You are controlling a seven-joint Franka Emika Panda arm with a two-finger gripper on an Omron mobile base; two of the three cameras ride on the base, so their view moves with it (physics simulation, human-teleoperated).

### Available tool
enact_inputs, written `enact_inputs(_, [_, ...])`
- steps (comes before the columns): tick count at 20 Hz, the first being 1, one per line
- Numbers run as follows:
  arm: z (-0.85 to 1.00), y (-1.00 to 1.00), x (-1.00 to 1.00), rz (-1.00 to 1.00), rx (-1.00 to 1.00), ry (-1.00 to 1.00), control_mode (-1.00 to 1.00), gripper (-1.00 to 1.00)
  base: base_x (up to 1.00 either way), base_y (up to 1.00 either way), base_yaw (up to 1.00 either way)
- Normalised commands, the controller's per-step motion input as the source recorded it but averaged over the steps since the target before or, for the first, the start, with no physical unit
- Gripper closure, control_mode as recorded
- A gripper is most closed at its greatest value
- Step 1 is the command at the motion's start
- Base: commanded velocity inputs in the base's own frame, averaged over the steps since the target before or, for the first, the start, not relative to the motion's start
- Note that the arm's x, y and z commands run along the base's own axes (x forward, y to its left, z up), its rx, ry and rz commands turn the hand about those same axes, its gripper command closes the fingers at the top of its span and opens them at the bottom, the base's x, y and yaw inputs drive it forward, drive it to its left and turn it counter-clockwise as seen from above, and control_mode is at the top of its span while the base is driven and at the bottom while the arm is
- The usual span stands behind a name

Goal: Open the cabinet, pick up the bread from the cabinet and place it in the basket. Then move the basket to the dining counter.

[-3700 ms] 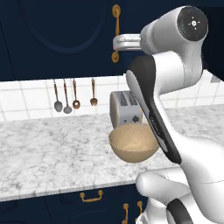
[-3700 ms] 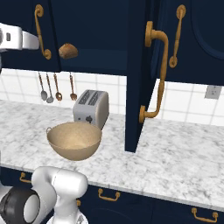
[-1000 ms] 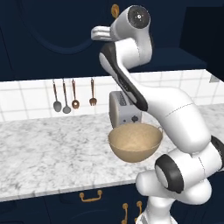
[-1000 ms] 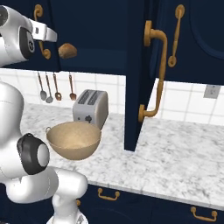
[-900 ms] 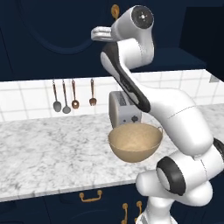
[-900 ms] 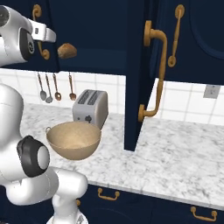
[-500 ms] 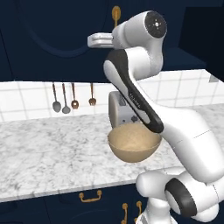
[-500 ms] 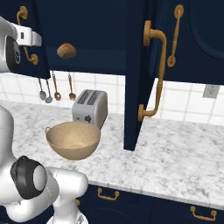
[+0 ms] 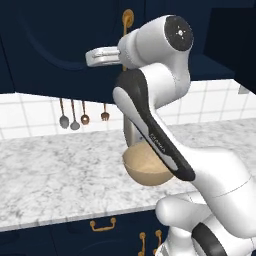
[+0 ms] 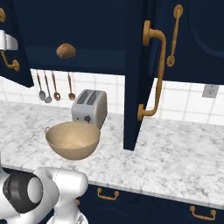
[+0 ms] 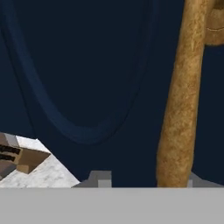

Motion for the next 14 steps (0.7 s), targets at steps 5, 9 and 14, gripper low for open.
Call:
enact_inputs(5, [-0.01, 1.00, -1.00, 0.02, -0.09, 0.00, -1.00, 1.00, 0.00, 0.00, 0.00])
enact_inputs(9, [-0.22, 1.00, -0.89, 0.00, -0.12, 0.00, -1.00, 1.00, 0.00, 0.00, 0.00])
enact_inputs(14, [-0.57, 1.00, -0.45, 0.00, -0.13, 0.00, -1.00, 1.00, 0.00, 0.00, 0.00])
